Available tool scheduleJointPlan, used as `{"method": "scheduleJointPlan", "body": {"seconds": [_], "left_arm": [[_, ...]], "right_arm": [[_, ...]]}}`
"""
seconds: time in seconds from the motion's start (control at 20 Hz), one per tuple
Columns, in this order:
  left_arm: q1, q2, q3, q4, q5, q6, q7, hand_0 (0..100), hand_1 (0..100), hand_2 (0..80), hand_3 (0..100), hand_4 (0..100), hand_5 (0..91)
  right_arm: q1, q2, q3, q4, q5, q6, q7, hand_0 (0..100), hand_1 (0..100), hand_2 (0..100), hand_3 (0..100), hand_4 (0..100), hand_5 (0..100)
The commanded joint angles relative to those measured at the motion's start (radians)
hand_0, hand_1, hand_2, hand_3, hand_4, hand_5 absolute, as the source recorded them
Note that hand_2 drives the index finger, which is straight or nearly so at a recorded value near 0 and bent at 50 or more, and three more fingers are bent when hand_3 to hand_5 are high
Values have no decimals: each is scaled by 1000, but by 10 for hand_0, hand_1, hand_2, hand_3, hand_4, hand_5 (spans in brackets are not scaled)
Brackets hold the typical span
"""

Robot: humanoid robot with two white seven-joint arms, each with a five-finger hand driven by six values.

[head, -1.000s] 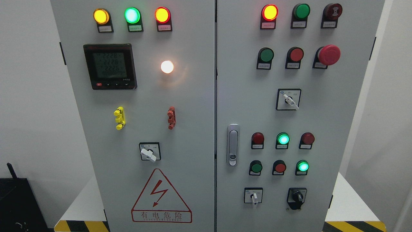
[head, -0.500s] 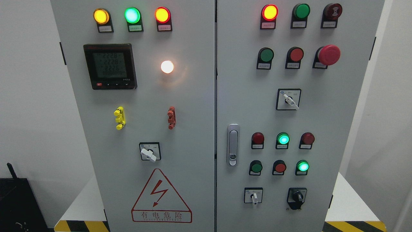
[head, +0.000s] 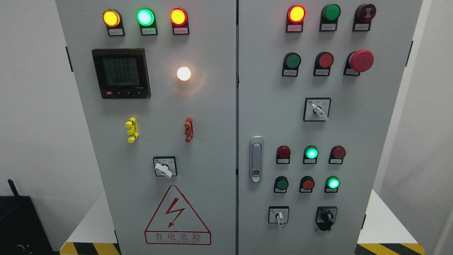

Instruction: Flip black knob to close circuit

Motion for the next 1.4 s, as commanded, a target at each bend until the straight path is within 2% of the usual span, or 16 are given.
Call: {"method": "scheduleJointPlan", "body": {"seconds": [0.0,0.05,0.15,0.2,0.3,0.35,0.4,0.5,0.6,0.7,0.75,0.85,1.0,1.1,1.25,1.35], "left_arm": [[0,0,0,1,-3,1,0,120,556,0,0,0,0],[1,0,0,1,0,1,0,120,556,0,0,0,0],[1,0,0,1,0,1,0,120,556,0,0,0,0],[1,0,0,-1,0,1,0,120,556,0,0,0,0],[0,0,0,1,0,1,0,120,556,0,0,0,0],[1,0,0,-1,0,1,0,120,556,0,0,0,0],[0,0,0,1,0,1,0,120,556,0,0,0,0],[1,0,0,-1,0,1,0,120,556,0,0,0,0],[1,0,0,1,0,1,0,120,556,0,0,0,0],[0,0,0,1,0,1,0,120,556,0,0,0,0],[0,0,0,-1,0,1,0,120,556,0,0,0,0],[1,0,0,1,0,1,0,120,556,0,0,0,0],[0,0,0,-1,0,1,0,120,556,0,0,0,0],[0,0,0,1,0,1,0,120,556,0,0,0,0],[0,0,0,1,0,1,0,120,556,0,0,0,0],[1,0,0,1,0,1,0,120,556,0,0,0,0]], "right_arm": [[61,2,17,-1112,-5,3,1,0,112,161,332,253,138],[61,2,17,-1175,1,2,1,0,126,263,461,361,262],[61,-3,11,-1259,16,-6,-5,0,147,337,558,437,358],[50,-3,8,-1262,36,-21,-28,0,159,385,631,488,427],[20,-6,-4,-1260,126,-72,-84,0,179,449,700,560,499],[9,-7,-25,-1260,163,-73,-85,0,200,522,754,608,579],[0,-10,-45,-1259,188,-75,-85,0,214,539,771,627,600],[-23,-42,-84,-1253,287,-72,-91,0,259,627,835,691,692],[-52,-90,-151,-1236,500,-70,-126,0,312,714,891,738,771],[-82,-102,-190,-1234,703,-51,-169,0,346,764,932,763,804],[-98,-102,-200,-1237,781,-12,-172,0,353,800,955,779,821],[-138,-105,-194,-1250,874,84,-167,0,355,841,988,804,845],[-200,-102,-185,-1237,979,115,-143,0,335,884,1000,831,879],[-244,-89,-164,-1228,1055,132,-132,0,319,891,1000,839,889],[-302,-90,-101,-1204,1096,222,-129,0,288,901,1000,844,897],[-324,-90,-73,-1176,1127,244,-131,0,224,904,1000,847,897]]}}
